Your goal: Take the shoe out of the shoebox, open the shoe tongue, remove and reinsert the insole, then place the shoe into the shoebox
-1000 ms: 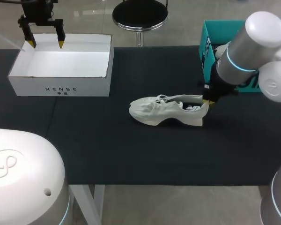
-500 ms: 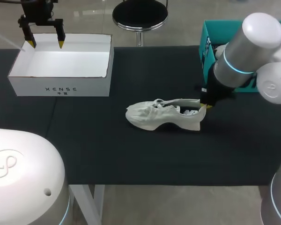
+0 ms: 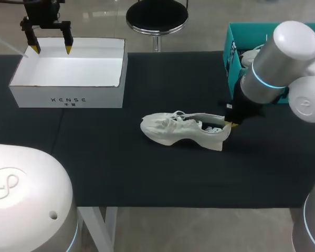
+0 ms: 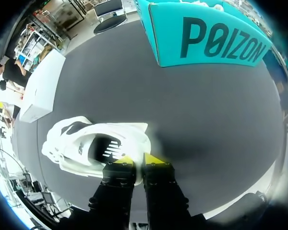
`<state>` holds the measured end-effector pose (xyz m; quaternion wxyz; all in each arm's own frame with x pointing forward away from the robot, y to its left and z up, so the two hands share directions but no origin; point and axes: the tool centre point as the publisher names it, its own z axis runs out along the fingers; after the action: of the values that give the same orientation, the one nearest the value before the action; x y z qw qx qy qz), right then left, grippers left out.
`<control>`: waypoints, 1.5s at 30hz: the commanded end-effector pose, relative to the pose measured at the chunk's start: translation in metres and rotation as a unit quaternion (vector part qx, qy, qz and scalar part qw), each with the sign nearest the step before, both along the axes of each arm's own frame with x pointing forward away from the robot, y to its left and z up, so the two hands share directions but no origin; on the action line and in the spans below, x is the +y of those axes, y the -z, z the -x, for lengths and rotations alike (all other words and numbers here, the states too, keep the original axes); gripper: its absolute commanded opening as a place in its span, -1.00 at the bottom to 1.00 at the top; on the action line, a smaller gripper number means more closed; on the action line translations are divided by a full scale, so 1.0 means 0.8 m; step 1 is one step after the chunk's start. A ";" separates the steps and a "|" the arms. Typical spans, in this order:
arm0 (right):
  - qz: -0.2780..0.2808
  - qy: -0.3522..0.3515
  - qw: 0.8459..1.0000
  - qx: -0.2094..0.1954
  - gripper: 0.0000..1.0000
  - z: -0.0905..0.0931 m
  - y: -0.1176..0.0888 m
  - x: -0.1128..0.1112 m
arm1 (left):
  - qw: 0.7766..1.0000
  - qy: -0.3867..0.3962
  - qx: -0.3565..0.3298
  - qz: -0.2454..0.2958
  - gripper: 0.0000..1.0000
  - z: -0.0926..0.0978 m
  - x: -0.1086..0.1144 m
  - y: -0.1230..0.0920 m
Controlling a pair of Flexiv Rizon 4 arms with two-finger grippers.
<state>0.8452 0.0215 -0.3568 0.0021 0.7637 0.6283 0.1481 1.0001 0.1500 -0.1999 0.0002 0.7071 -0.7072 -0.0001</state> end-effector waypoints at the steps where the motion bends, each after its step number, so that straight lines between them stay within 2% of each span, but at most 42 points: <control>1: 0.000 -0.002 1.000 0.000 -1.00 -0.001 0.004 0.000 | 1.000 0.000 0.000 0.000 1.00 0.000 0.000 0.000; 2: 0.000 -0.003 1.000 -0.001 -1.00 -0.001 0.003 -0.001 | 1.000 0.000 0.000 0.000 1.00 0.000 0.000 0.000; 3: 0.000 -0.003 1.000 -0.001 -0.91 -0.002 0.002 -0.001 | 1.000 0.000 0.000 0.000 1.00 0.000 0.000 0.000; 6: 0.001 -0.005 1.000 -0.002 -0.03 -0.003 -0.002 -0.003 | 1.000 0.000 0.000 0.000 1.00 0.000 0.000 0.000; 7: 0.001 -0.005 1.000 -0.002 0.90 -0.003 -0.004 -0.003 | 1.000 0.000 0.000 0.000 1.00 0.000 0.000 0.000; 8: 0.002 -0.005 1.000 -0.003 1.00 -0.003 -0.006 -0.003 | 1.000 0.000 0.000 0.000 1.00 0.000 0.000 0.000; 13: 0.003 -0.007 1.000 -0.016 1.00 -0.006 -0.021 -0.006 | 1.000 0.000 0.000 0.000 1.00 0.000 0.000 0.000; 18: 0.012 -0.015 1.000 -0.025 1.00 -0.013 -0.047 -0.009 | 1.000 0.000 0.000 0.000 1.00 0.000 0.000 0.000; 20: 0.011 -0.028 0.999 -0.016 1.00 -0.017 -0.060 -0.011 | 1.000 0.000 0.000 0.000 1.00 0.000 0.000 0.000; 23: 0.016 -0.090 0.996 0.019 1.00 -0.022 -0.074 -0.014 | 1.000 0.000 0.000 0.000 1.00 0.000 0.000 0.000; 25: 0.027 -0.170 0.985 0.035 1.00 -0.022 -0.080 -0.014 | 1.000 0.000 0.000 0.000 1.00 0.000 0.000 0.000; 26: 0.036 -0.246 0.967 0.062 1.00 -0.022 -0.080 -0.011 | 1.000 0.000 0.000 0.000 1.00 0.000 0.000 0.000; 27: 0.045 -0.294 0.953 0.066 1.00 -0.020 -0.080 -0.009 | 1.000 0.000 0.000 0.000 1.00 0.000 0.000 0.000; 28: 0.056 -0.325 0.942 0.067 1.00 -0.018 -0.081 -0.006 | 1.000 0.000 0.000 0.000 1.00 0.000 0.000 0.000; 29: 0.084 -0.365 0.925 0.069 1.00 -0.012 -0.084 -0.005 | 1.000 0.000 0.000 0.000 1.00 0.000 0.000 0.000; 30: 0.091 -0.375 0.919 0.086 1.00 -0.006 -0.089 -0.011 | 1.000 0.000 0.000 0.000 1.00 0.000 0.000 0.000; 45: 0.091 -0.375 0.919 0.086 1.00 -0.006 -0.089 -0.011 | 1.000 0.000 0.000 0.000 1.00 0.000 0.000 0.000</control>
<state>0.8431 0.0078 -0.2857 -0.0241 0.4801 0.8760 0.0400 1.0001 0.1500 -0.1999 0.0002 0.7070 -0.7072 -0.0001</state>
